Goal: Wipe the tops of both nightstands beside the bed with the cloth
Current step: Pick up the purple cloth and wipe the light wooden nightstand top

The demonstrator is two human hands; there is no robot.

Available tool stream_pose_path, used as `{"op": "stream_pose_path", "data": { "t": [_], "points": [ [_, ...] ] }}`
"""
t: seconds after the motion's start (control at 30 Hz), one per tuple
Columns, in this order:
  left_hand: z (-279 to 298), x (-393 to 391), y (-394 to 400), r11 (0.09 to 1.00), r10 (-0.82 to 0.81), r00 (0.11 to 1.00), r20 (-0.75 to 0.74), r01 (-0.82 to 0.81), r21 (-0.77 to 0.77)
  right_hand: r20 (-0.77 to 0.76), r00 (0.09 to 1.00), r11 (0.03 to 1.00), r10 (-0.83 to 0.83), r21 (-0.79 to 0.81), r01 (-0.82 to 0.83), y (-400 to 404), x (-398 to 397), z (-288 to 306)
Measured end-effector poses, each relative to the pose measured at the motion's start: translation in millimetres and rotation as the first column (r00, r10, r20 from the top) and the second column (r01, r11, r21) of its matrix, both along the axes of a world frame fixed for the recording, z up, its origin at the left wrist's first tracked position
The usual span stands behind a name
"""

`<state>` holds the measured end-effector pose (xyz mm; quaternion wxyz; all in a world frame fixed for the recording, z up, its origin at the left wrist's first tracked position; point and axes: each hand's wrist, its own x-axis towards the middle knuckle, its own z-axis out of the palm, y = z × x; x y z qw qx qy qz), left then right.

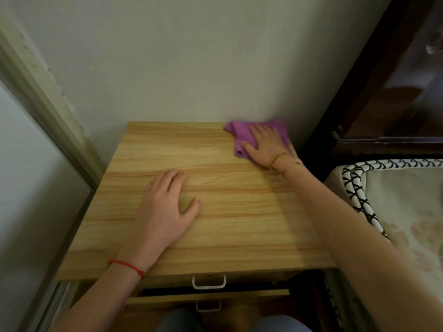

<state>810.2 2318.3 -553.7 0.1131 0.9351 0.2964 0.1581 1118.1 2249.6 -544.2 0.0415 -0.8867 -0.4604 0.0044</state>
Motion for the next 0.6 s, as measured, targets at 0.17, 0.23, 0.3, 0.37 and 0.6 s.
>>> {"op": "stream_pose_path", "data": {
  "t": [0.17, 0.23, 0.3, 0.37, 0.6],
  "points": [
    [0, 0, 0, 1.0, 0.001, 1.0, -0.002, -0.001, 0.001, -0.023, 1.0, 1.0, -0.015, 0.009, 0.015, -10, 16, 6],
    [0, 1, 0, 1.0, 0.01, 1.0, -0.011, -0.01, -0.007, -0.014, 0.994, 0.994, -0.113, 0.002, 0.113, -10, 27, 7],
    [0, 1, 0, 1.0, 0.01, 1.0, -0.002, -0.01, 0.0, -0.004, 0.996, 0.996, -0.092, 0.004, 0.092, 0, 13, 7],
    [0, 1, 0, 1.0, 0.008, 1.0, -0.002, -0.008, 0.011, -0.007, 1.0, 1.0, 0.026, 0.0, -0.026, 8, -13, 1],
    [0, 0, 0, 1.0, 0.006, 1.0, -0.014, -0.006, 0.018, -0.038, 0.996, 0.997, -0.078, -0.027, 0.077, -8, 15, 7]
  ]
}}
